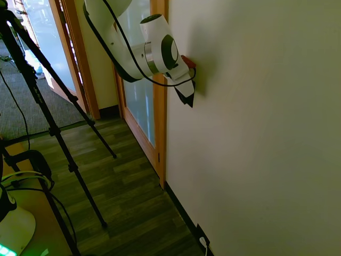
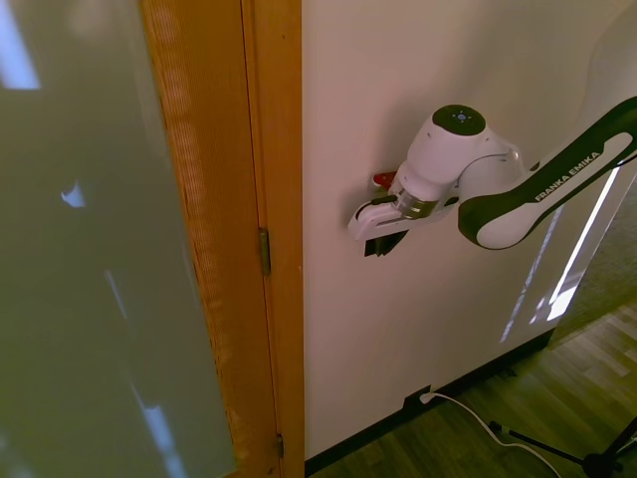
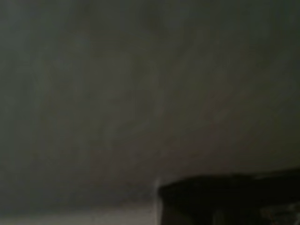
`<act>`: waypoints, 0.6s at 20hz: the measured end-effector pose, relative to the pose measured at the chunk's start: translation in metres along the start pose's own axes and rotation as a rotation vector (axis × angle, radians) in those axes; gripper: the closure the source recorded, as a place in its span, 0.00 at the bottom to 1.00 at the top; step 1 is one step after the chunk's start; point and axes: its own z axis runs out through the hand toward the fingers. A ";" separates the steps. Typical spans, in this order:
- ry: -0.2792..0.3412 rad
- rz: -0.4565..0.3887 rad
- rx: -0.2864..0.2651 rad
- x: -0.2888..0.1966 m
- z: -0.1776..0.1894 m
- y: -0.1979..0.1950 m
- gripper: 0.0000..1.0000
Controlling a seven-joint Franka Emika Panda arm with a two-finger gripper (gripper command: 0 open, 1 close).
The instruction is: Turn on the light
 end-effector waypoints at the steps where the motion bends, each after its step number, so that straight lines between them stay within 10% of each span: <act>1: 0.001 0.006 -0.001 0.001 0.000 0.000 1.00; 12: 0.035 0.043 0.041 0.011 -0.045 0.008 1.00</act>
